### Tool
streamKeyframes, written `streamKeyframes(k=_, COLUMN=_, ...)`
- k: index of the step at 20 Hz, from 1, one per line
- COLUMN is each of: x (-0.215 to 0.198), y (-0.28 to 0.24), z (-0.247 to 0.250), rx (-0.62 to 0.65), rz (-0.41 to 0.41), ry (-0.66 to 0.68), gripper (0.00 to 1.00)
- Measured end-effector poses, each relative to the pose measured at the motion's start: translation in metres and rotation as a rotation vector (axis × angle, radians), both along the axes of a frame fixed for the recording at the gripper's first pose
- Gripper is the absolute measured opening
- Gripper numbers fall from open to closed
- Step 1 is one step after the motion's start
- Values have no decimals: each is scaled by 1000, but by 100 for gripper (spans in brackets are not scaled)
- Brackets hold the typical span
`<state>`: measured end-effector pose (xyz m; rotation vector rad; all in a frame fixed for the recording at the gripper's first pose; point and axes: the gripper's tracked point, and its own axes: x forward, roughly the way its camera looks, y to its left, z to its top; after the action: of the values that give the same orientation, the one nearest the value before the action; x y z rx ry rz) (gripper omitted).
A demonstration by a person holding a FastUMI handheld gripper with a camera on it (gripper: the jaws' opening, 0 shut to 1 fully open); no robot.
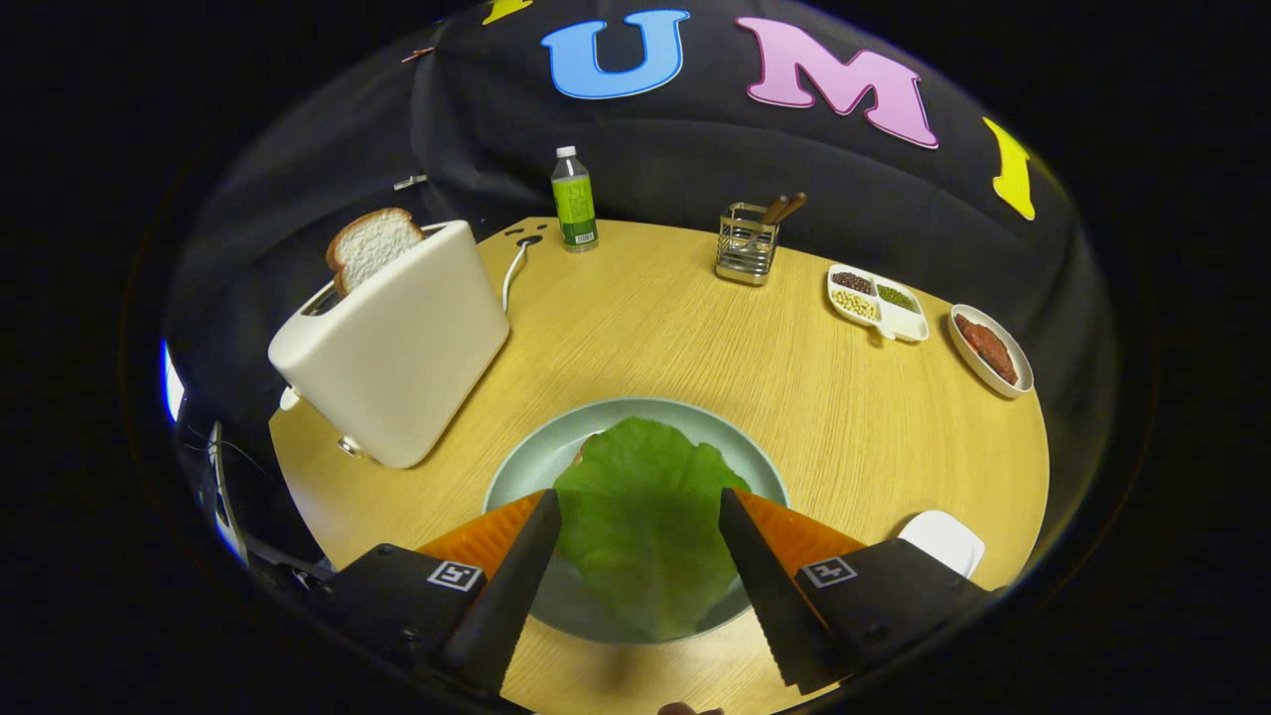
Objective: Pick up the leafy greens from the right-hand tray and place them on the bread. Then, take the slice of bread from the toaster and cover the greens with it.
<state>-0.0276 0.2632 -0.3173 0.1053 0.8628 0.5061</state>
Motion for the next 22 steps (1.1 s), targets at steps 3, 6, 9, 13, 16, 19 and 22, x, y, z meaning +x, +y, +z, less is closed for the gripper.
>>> streamKeyframes(k=3, x=15, y=-3, z=45, rx=38, rz=-42, ry=-88, gripper=100)
streamKeyframes(k=6, x=27, y=6, z=109, rx=101, rz=-50, ry=-193, gripper=100)
streamKeyframes(k=9, x=38, y=27, z=170, rx=175, rz=-36, ry=-278, gripper=99)
streamKeyframes(k=13, x=42, y=62, z=225, rx=265, rz=0, ry=-331, gripper=99)
streamKeyframes(k=16, x=43, y=91, z=243, rx=314, rz=10, ry=-330, gripper=100)
streamKeyframes(k=19, x=46, y=119, z=243, rx=337, rz=21, ry=-316, gripper=99)
streamKeyframes(k=22, x=45, y=151, z=233, rx=341, rz=45, ry=-296, gripper=99)
